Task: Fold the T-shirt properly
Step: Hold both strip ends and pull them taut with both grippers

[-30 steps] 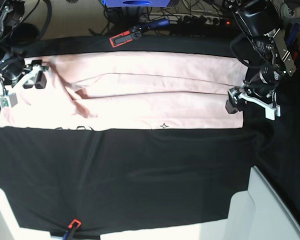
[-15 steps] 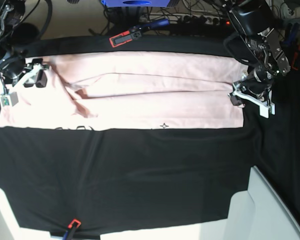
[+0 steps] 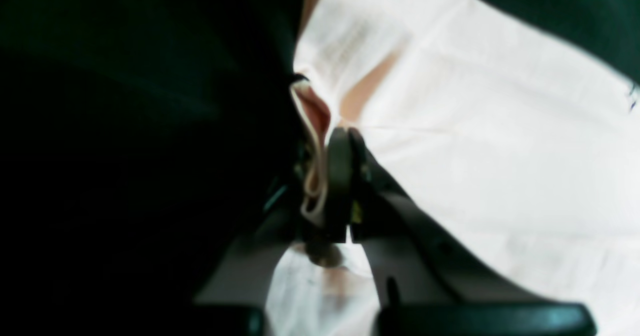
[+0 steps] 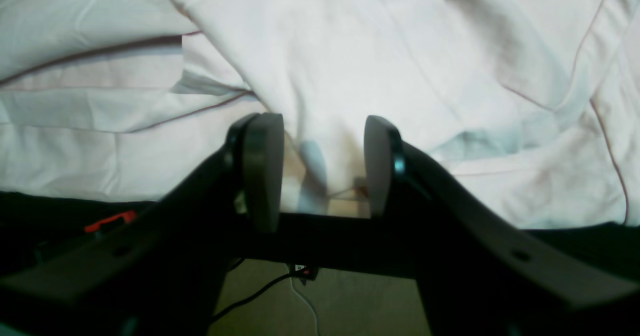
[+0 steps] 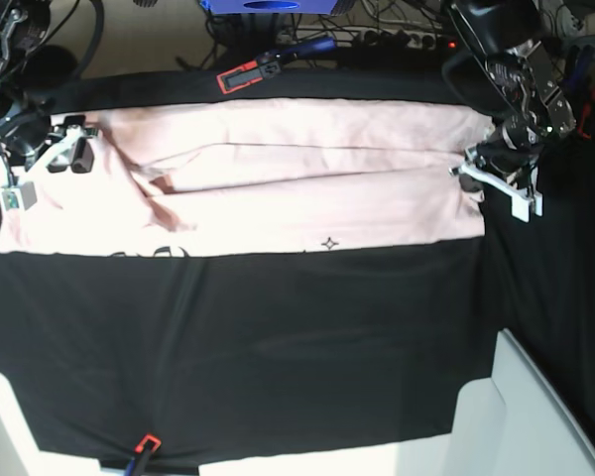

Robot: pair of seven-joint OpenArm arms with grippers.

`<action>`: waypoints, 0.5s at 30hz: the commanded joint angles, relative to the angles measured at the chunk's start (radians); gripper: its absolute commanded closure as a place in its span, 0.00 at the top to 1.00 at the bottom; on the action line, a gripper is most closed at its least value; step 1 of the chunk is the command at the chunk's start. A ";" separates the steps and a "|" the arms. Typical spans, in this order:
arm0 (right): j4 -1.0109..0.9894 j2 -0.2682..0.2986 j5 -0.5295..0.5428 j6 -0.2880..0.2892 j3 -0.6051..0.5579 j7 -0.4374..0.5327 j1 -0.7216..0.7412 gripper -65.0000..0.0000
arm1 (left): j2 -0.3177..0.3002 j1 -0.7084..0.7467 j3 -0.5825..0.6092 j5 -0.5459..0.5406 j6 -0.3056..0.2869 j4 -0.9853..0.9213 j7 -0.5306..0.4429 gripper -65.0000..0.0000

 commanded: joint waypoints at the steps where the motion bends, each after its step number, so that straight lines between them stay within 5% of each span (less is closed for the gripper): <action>1: 0.014 0.007 0.011 0.005 0.002 0.014 -0.006 0.39 | -0.010 0.010 -0.003 -0.005 -0.005 0.055 0.000 0.00; 9: 0.014 0.006 0.011 0.005 0.002 0.016 -0.010 0.39 | 0.036 0.095 -0.002 -0.002 0.069 0.310 0.003 0.00; 15: 0.014 0.006 0.011 0.005 0.002 0.014 -0.011 0.39 | 0.047 0.162 0.066 -0.002 0.070 0.445 0.003 0.00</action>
